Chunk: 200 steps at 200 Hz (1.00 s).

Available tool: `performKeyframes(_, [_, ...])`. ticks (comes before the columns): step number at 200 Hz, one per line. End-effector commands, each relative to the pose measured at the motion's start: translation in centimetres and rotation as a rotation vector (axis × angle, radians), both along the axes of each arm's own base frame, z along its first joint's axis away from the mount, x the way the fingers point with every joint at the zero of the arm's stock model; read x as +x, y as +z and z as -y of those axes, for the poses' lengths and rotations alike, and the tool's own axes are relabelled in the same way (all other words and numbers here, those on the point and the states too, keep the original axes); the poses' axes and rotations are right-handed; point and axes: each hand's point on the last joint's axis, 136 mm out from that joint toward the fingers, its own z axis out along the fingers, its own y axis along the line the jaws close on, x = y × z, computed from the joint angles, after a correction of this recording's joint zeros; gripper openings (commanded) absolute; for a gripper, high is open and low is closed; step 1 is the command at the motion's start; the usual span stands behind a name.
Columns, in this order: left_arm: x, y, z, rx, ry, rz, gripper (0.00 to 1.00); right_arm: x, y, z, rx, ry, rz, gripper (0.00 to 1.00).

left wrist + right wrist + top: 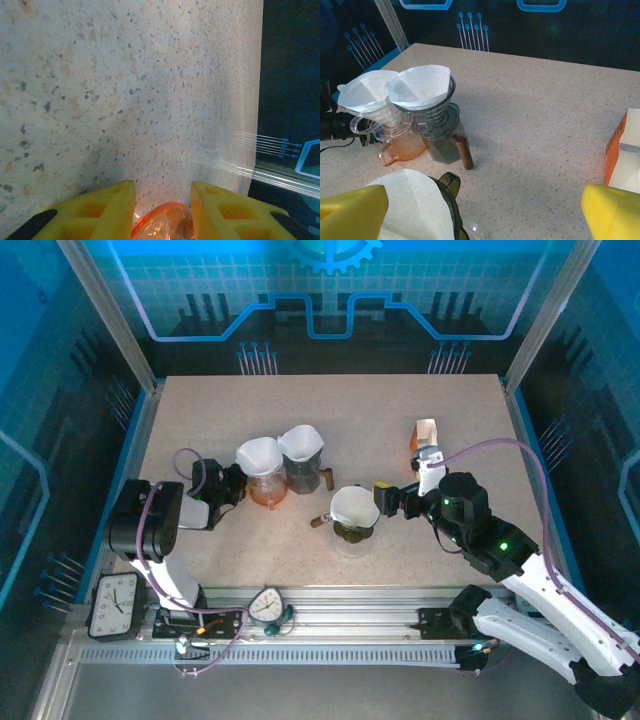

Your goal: Place the coffee filter in the dripper

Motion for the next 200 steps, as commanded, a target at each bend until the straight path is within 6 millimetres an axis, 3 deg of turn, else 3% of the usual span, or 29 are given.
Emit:
performKeyframes(1, [-2.4,-2.7,3.3,-0.054,-0.098,-0.105,0.35,0.4,0.7,0.4,0.023,-0.027,0.018,1.0])
performKeyframes(66, [-4.9,-2.2,0.6,0.067,-0.008,-0.182,0.49,0.4,0.9,0.2,0.028,-0.022,0.018,1.0])
performKeyframes(145, [-7.7,-1.4,-3.7,0.176,0.124,-0.271,0.53,0.3,0.9,0.4,0.03,-0.026,0.022,1.0])
performKeyframes(169, [-8.3,1.0,-5.3,0.245,0.173,-0.233,0.65,0.3,1.0,0.7,0.028,-0.032,0.032,1.0])
performKeyframes(200, [-8.4,6.4,-8.2,0.433,0.239,-0.164,0.87,0.5,1.0,0.9,0.022,-0.045,0.046,1.0])
